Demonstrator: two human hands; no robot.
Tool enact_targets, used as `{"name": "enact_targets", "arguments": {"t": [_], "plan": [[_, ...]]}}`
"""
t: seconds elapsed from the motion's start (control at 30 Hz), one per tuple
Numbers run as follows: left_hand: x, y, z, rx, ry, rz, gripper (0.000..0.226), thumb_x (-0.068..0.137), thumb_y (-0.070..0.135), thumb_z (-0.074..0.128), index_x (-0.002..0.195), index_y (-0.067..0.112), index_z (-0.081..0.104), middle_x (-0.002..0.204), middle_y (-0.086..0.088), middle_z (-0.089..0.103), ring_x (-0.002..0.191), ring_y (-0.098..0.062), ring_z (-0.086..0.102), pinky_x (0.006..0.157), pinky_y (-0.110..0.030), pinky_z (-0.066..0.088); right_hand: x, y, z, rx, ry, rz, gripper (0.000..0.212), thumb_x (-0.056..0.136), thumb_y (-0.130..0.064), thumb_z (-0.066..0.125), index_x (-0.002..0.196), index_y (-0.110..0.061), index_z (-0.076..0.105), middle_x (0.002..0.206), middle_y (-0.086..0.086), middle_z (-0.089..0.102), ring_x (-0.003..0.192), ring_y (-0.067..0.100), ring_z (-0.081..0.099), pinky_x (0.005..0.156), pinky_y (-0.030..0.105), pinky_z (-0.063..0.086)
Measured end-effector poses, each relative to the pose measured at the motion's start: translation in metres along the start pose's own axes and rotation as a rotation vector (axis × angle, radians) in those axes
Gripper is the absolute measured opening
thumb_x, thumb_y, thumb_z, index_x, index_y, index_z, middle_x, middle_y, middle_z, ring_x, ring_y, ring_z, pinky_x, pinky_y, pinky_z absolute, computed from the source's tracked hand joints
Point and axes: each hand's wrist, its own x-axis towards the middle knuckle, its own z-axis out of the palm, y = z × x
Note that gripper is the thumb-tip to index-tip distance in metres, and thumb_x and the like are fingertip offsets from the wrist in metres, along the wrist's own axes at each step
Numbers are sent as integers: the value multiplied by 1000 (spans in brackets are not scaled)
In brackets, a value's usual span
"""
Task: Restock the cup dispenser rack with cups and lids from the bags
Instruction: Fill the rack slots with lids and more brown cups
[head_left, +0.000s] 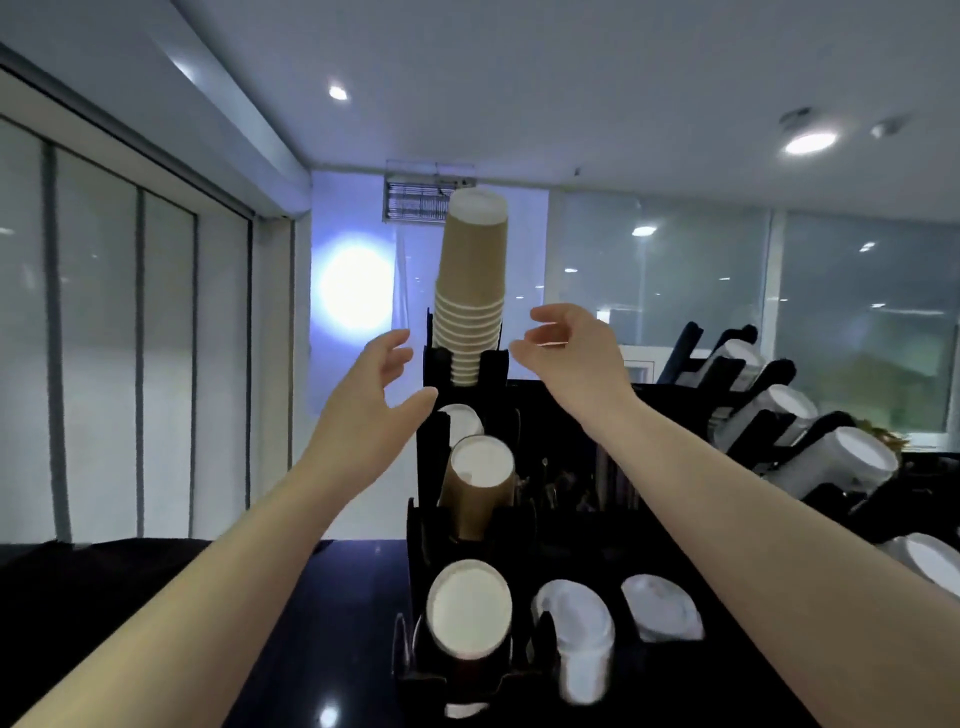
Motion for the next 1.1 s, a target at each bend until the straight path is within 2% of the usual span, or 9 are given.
{"name": "enact_targets", "arguments": {"t": [0.07,0.33,0.4,0.5,0.57,0.67,0.83,0.93,1.1], "plan": [[28,-6,6,6,-7,5,62,88,23,65,141,31,35,135,11,47,126,-4,43,96,-22,33,23,4,7,-46,-7,-15,44,78,-30,74,117,-26,55,98,-11,62,82,-4,58,59,6,38],[115,-42,34,67,-57,-85,100,77,30,78,152,27,12,155,-1,28,138,-17,33,107,-37,36,95,19,41,-85,-102,-13,89,71,-44,80,144,-21,34,124,-4,53,107,14,55,77,23,40],[126,-50,43,14,-123,-142,105,76,33,79,152,25,8,150,0,34,133,-20,40,103,-35,39,105,21,50,-14,-119,-23,93,66,-44,83,142,-22,33,120,-5,55,103,16,59,77,30,47],[136,-62,54,-70,-165,-120,77,70,29,82,131,29,35,112,16,56,106,-15,58,80,-25,51,112,25,65,54,-140,-22,82,60,-45,86,127,-27,43,108,-14,61,92,10,64,71,34,52],[138,-67,62,-82,-145,-77,59,70,22,82,113,34,43,102,14,61,99,-15,62,81,-28,53,117,29,71,68,-131,-32,68,57,-45,87,111,-32,48,98,-21,61,83,3,65,64,30,53],[137,-70,67,23,-77,-72,63,58,43,69,116,30,46,100,11,61,97,-17,61,87,-38,51,123,31,75,116,-142,-44,52,56,-42,89,88,-38,48,78,-29,61,61,-12,61,52,19,47],[138,-76,67,219,-35,-55,32,58,55,61,77,40,39,77,17,53,80,-16,56,62,-23,38,128,33,75,157,-153,-10,57,50,-45,89,90,-39,49,83,-22,65,61,-8,64,57,27,51],[141,-78,67,267,-20,-50,31,64,54,66,76,41,41,80,15,57,80,-17,56,59,-22,34,128,32,75,154,-116,-13,57,50,-42,89,91,-36,51,88,-18,67,74,4,68,66,33,56],[148,-88,70,362,-3,-27,35,74,39,74,103,27,60,101,7,69,93,-19,63,70,-30,44,131,34,75,156,-50,2,55,51,-42,89,90,-35,50,91,-14,66,82,13,67,72,38,57]]}}
